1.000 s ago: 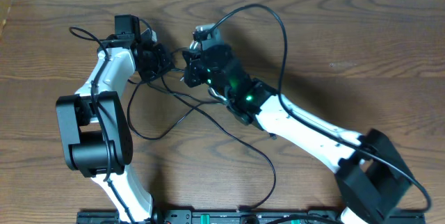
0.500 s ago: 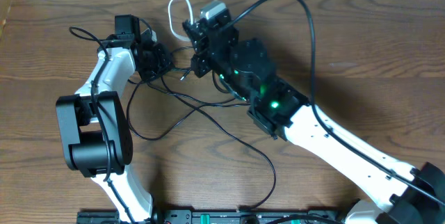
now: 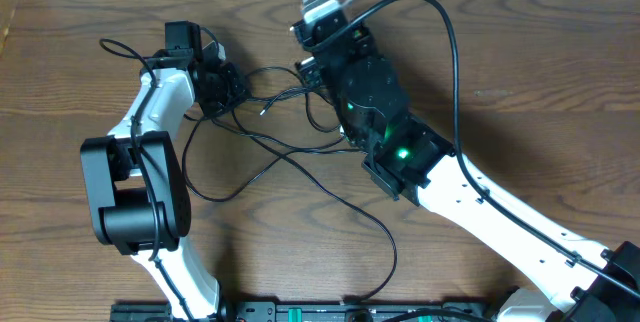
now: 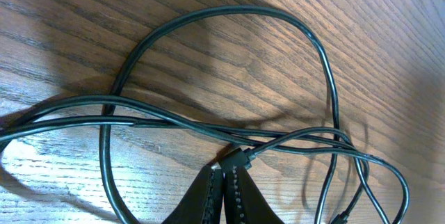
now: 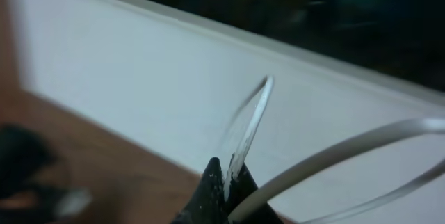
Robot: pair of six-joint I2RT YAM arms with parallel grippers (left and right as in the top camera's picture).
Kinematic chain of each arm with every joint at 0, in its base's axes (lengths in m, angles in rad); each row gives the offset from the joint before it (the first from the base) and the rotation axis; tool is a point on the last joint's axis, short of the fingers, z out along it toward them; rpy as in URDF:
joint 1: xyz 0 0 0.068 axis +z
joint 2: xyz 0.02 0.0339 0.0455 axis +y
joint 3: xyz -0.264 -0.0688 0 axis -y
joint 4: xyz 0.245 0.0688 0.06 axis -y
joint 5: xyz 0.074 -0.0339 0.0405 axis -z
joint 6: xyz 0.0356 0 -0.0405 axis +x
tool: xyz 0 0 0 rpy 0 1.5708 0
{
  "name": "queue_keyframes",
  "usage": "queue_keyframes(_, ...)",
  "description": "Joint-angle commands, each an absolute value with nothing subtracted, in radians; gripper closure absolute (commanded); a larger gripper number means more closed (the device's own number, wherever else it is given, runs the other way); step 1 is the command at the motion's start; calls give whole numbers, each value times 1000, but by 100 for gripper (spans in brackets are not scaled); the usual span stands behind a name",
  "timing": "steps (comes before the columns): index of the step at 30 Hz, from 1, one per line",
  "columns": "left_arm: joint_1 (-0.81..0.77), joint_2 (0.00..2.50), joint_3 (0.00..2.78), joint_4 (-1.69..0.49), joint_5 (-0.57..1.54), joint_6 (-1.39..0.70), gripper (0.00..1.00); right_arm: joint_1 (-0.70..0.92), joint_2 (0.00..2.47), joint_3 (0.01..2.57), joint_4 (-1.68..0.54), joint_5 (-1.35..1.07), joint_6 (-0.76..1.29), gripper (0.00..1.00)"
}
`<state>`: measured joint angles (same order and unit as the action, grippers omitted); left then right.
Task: Untangle cables
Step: 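Lift the white cable with the right gripper and pull it up-right, then lower the white cable at the right table edge with the right gripper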
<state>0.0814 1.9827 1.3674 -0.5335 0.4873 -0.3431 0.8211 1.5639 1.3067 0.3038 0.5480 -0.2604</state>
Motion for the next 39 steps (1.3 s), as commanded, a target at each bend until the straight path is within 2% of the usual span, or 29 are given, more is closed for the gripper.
queue_keyframes(1, 82, 1987, 1364, -533, 474, -346, 91, 803, 1540, 1309, 327, 855, -427, 99)
queue_keyframes(6, 82, 1987, 1364, -533, 474, -346, 91, 753, 1540, 1309, 385, 994, -566, 99)
queue_keyframes(9, 82, 1987, 1364, -533, 474, -346, 91, 672, 1540, 1309, 546, 1012, -654, 99)
queue_keyframes(13, 82, 1987, 1364, -533, 474, -346, 92, 621, 1539, 1309, 770, 1093, -656, 99)
queue_keyframes(17, 82, 1987, 1364, -533, 473, -346, 91, 602, 1539, 1309, 825, 1047, -644, 99)
queue_keyframes(24, 82, 1987, 1364, -533, 458, -346, 91, 597, 1540, 1309, 517, 995, -622, 99)
queue_keyframes(31, 82, 1987, 1364, -533, 458, -346, 91, 527, 1540, 1309, 121, 894, -344, 99)
queue_keyframes(33, 82, 1987, 1364, -533, 458, -346, 91, 488, 1540, 1309, 44, 781, -265, 99)
queue_keyframes(34, 82, 1987, 1364, -533, 458, -346, 91, 427, 1540, 1309, -27, 598, -155, 99)
queue_keyframes(39, 82, 1987, 1364, -533, 458, -346, 91, 237, 1540, 1309, -101, 97, 168, 99)
